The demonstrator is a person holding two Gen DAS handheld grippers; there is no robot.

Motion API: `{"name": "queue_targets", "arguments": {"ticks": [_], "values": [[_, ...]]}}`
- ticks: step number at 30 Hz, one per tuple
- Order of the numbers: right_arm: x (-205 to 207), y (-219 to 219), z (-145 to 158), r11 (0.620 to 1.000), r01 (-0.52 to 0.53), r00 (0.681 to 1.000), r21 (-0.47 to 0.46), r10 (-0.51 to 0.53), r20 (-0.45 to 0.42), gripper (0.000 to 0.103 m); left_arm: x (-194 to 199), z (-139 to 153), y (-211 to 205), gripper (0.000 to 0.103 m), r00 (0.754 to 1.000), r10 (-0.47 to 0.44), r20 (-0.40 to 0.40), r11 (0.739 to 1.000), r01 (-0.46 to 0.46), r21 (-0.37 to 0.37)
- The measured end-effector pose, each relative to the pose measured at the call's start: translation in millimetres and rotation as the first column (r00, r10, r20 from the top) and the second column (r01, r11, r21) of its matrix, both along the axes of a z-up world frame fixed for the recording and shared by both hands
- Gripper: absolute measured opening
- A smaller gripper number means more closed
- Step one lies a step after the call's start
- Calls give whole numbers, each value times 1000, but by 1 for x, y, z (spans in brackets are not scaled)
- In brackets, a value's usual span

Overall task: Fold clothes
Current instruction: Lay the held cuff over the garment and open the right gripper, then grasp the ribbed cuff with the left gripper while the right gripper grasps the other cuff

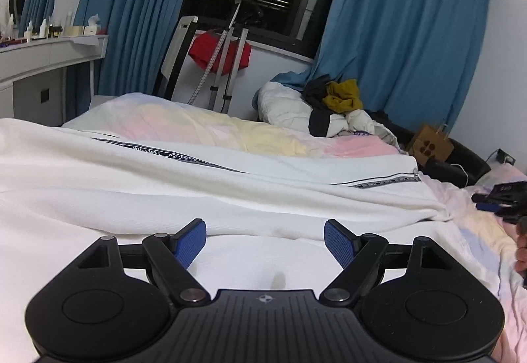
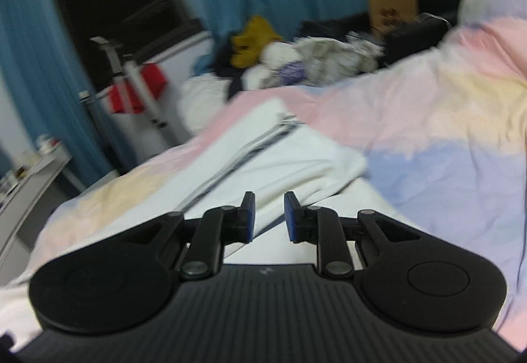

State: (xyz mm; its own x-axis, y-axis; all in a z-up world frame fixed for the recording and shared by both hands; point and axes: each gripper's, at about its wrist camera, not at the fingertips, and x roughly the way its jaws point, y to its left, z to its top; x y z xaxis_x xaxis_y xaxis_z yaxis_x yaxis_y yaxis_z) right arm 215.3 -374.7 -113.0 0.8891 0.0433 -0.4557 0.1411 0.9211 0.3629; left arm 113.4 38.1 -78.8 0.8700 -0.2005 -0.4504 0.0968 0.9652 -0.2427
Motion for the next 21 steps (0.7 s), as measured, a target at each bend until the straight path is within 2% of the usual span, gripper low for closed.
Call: {"name": "queue_targets", "arguments": {"ticks": [5, 12, 14, 16, 21], "values": [[-52, 48, 14, 989, -133, 991, -62, 135, 27, 23, -27, 11, -1, 81, 1000, 12, -6, 1000, -12, -11], [-100, 100, 12, 954, -266, 963, -136, 271, 18, 23, -72, 28, -10, 81, 997, 47, -60, 997, -44, 56], [-103, 106, 9, 949, -282, 958, -141, 287, 14, 25, -81, 30, -9, 81, 996, 60, -72, 996, -56, 63], [-101, 110, 5, 948, -281, 959, -148, 285, 6, 36, -89, 32, -7, 84, 994, 77, -73, 995, -72, 66], [-83, 107, -7, 970, -226, 974, -95, 223, -35, 42, -100, 37, 15, 89, 981, 163, -101, 986, -160, 41]]}}
